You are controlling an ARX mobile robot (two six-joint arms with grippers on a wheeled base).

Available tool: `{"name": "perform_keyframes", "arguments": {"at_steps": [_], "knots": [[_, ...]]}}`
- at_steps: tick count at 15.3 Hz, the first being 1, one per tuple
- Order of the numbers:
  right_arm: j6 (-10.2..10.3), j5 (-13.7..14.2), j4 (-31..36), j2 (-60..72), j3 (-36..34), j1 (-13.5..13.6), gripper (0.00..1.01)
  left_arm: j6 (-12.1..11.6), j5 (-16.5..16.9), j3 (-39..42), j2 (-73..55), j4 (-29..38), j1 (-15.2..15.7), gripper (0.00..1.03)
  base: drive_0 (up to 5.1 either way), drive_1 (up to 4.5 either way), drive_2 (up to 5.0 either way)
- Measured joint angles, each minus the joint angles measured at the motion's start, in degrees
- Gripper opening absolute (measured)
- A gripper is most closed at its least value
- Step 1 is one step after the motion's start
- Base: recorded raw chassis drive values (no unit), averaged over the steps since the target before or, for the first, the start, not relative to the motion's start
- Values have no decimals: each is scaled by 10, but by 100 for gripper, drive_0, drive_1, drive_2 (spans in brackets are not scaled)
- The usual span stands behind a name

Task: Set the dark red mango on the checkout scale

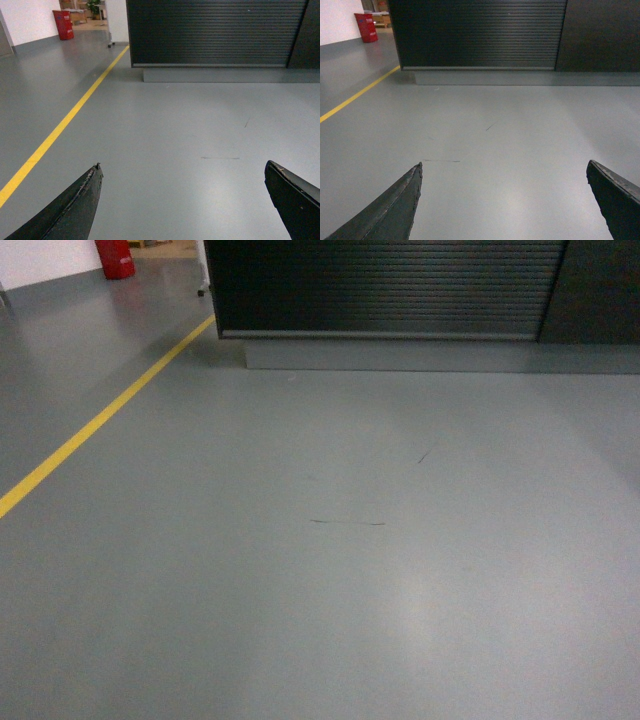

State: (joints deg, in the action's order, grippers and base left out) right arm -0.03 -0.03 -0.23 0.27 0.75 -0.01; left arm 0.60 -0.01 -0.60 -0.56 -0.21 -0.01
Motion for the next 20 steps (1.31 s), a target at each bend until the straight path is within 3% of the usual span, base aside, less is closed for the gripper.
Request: {"name": "perform_keyframes", "arguments": {"at_steps": [15,20], "knots": [[0,0,1,0,0,0,98,0,0,0,0,0,0,98,0,0,0],[0,0,0,0,0,0,98,0,0,0,0,0,0,98,0,420,-420]]}}
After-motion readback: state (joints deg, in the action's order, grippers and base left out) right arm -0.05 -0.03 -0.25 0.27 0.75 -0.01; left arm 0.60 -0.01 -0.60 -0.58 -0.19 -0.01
